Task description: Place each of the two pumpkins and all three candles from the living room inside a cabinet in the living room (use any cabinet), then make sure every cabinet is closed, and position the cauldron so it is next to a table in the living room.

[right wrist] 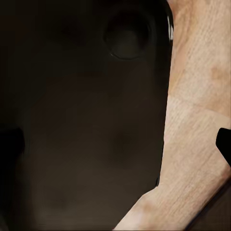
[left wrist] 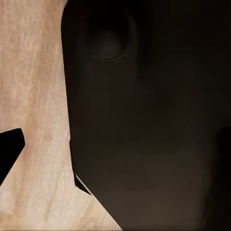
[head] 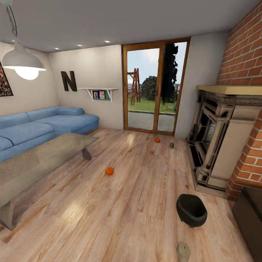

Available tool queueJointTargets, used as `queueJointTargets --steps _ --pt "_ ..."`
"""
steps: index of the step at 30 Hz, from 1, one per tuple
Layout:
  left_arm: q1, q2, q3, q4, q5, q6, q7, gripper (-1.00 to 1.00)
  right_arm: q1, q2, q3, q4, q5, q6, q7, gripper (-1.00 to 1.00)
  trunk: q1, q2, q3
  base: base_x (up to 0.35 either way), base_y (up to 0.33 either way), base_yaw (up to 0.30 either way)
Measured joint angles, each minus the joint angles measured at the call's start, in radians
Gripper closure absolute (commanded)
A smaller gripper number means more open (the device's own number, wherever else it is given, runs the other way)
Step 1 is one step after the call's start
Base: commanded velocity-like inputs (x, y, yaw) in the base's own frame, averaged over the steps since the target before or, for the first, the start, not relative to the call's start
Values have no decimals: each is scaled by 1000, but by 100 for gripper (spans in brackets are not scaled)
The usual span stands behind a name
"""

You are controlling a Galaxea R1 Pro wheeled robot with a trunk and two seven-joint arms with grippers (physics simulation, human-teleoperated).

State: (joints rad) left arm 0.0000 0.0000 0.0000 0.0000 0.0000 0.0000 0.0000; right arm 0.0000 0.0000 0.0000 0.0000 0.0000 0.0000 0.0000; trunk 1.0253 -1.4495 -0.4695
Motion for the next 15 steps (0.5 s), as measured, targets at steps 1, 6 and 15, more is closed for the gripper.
queueJointTargets --steps 1,6,15 --pt "6 -6 0 -5 0 1 -3 -100 -6 6 -1 -5 1 3 3 -100 0 0 0 0 0 0" --pt "12 -34 1 -24 0 -2 -4 -100 -6 34 -2 -23 2 3 -3 -100 0 0 0 0 0 0" --pt "12 -72 3 -23 1 1 4 -100 -6 42 -2 -44 5 2 -5 -100 0 0 0 0 12 0"
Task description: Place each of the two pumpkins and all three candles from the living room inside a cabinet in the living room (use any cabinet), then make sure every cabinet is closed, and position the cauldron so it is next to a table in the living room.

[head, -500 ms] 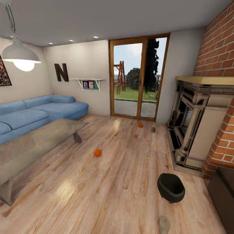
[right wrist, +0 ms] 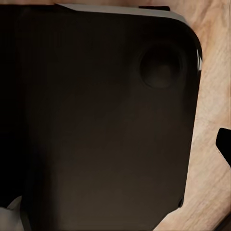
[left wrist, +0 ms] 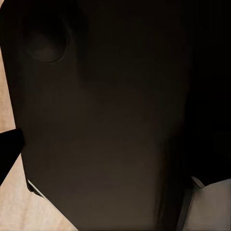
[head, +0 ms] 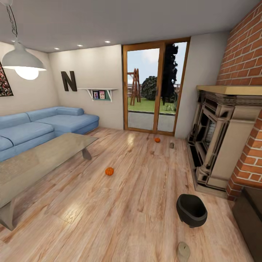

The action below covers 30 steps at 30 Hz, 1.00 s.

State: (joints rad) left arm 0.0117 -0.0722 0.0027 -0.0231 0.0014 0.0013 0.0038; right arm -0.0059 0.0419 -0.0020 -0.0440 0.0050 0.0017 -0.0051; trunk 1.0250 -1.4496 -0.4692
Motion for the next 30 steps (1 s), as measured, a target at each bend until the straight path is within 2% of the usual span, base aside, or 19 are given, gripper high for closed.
queueJointTargets --steps 7,30 --pt "0 11 0 1 0 0 0 -100 0 -2 0 -6 1 0 0 -100 0 0 0 0 218 0" --pt "0 13 -1 1 -1 1 -2 -100 0 -1 1 -7 -1 -14 1 -100 0 0 0 0 293 0"
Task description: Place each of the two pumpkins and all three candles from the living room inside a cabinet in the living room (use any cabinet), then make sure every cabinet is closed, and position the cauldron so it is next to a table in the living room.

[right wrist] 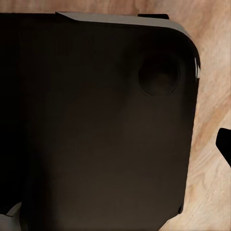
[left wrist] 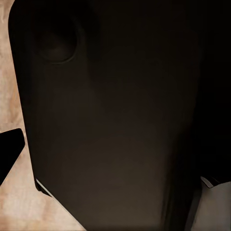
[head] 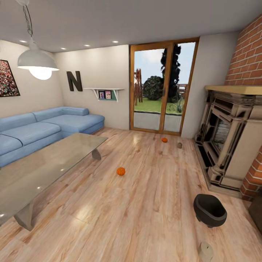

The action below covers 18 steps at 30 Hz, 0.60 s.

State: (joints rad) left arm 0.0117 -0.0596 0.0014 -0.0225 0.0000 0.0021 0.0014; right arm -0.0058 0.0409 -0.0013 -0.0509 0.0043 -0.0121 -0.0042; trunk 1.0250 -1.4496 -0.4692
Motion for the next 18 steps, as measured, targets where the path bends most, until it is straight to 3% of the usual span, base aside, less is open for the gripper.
queueJointTargets --steps 7,18 --pt "0 0 0 0 0 1 0 -100 0 -1 1 0 1 -6 0 -100 0 0 0 0 295 -7" --pt "0 -1 0 0 0 1 0 -100 0 -1 3 0 3 -7 1 -100 0 0 0 0 295 -239"
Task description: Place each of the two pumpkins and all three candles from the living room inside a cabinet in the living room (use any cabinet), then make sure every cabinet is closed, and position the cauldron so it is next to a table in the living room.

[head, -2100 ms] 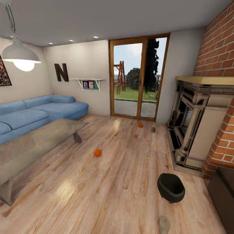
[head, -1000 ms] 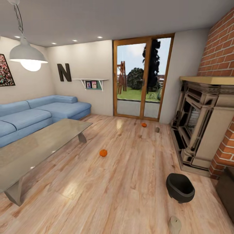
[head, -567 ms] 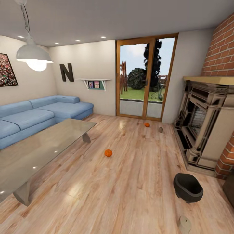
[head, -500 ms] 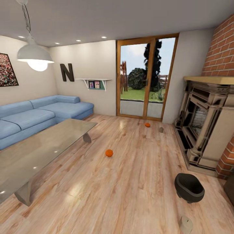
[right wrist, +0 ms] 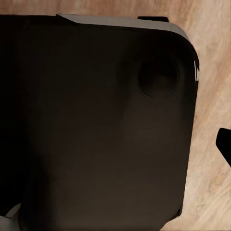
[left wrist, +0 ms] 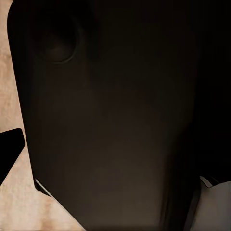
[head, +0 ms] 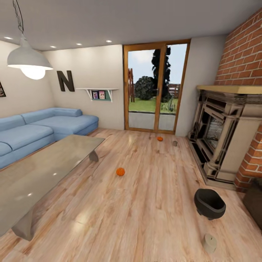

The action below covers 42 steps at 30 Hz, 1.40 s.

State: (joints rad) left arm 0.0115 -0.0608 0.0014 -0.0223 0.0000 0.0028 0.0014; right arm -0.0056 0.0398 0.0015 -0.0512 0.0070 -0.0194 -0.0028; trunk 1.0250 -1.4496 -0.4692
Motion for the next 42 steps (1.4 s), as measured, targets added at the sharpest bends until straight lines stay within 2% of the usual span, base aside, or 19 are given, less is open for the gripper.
queueJointTargets --steps 9,27,42 --pt "0 0 0 0 1 0 1 -100 0 1 0 0 -1 1 0 -100 0 0 0 0 295 -195" --pt "0 -3 0 0 1 1 -3 -100 0 2 -4 -16 -4 1 -1 -100 0 0 0 1 297 -8" --pt "0 -1 0 0 0 3 -3 -100 0 2 -6 -16 -4 1 -1 -100 -1 0 0 221 249 0"
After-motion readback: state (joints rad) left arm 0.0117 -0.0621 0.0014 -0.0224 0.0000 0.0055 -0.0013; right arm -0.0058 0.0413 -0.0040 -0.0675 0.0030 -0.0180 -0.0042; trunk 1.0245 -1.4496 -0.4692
